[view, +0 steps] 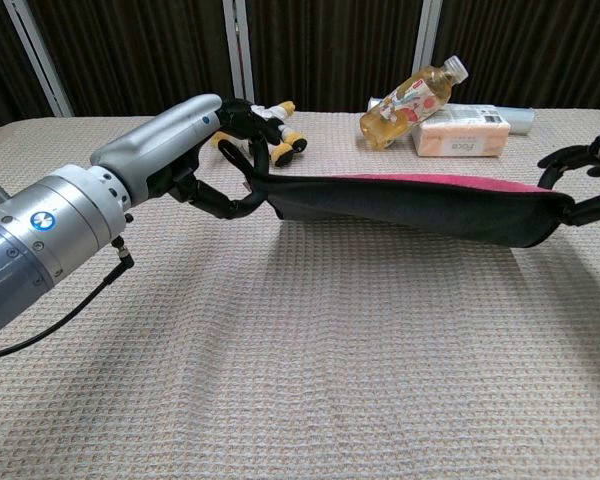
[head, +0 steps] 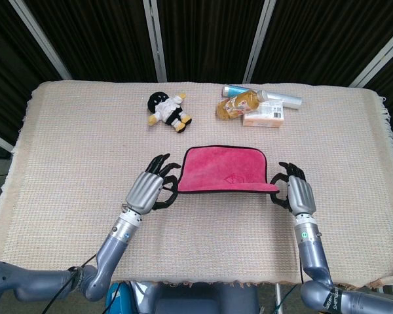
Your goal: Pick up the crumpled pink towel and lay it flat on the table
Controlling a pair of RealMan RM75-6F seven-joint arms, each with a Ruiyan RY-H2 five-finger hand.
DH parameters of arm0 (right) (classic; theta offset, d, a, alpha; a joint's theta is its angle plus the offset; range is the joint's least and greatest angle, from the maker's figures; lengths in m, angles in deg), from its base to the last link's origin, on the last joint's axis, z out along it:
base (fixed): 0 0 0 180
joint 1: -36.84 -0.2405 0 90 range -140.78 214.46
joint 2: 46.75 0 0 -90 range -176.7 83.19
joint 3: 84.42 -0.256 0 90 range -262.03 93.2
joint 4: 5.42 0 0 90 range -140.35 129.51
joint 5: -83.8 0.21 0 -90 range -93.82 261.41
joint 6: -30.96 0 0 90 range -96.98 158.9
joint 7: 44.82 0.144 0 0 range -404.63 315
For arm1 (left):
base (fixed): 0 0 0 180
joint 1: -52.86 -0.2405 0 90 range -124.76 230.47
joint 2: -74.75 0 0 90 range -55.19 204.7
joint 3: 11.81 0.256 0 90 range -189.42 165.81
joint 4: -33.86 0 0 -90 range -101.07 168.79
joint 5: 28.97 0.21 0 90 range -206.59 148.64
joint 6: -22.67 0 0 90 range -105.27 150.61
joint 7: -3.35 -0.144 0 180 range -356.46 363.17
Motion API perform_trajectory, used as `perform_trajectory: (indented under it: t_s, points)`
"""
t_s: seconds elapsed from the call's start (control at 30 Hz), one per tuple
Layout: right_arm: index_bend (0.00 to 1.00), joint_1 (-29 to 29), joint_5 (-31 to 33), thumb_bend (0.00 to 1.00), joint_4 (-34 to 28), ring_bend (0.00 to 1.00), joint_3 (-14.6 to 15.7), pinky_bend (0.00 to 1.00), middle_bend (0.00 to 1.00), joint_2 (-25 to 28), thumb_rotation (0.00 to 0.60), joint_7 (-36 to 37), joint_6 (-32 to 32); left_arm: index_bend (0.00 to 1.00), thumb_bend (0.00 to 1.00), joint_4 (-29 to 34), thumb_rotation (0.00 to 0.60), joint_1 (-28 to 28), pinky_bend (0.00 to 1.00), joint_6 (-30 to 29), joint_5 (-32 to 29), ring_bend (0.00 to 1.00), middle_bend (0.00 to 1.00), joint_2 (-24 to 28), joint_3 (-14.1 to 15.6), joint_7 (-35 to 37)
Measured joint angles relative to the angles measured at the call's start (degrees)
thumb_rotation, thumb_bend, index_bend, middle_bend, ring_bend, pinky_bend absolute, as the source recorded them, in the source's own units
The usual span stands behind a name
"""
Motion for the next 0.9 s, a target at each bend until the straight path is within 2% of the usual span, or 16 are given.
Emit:
perform_trajectory:
  t_s: [0.43, 0.9]
  points:
    - [0.65, 3.80, -5.69, 0.55, -2.09, 0.00, 3.88, 0.00, 0.16, -0.24, 0.600, 1.32, 1.70, 0.57, 0.62, 3.60, 0.600, -3.69, 0.00, -0.55, 4.19, 0.00, 0.21, -0.52, 4.38, -3.60]
    - [0.65, 7.80, -9.75, 0.55, -0.94, 0.00, 7.40, 0.00, 0.16, -1.26, 0.600, 3.76, 2.31, 0.57, 0.62, 4.57, 0.600, -8.14, 0.00, -1.61, 8.90, 0.00, 0.21, -0.02, 7.67, -2.49]
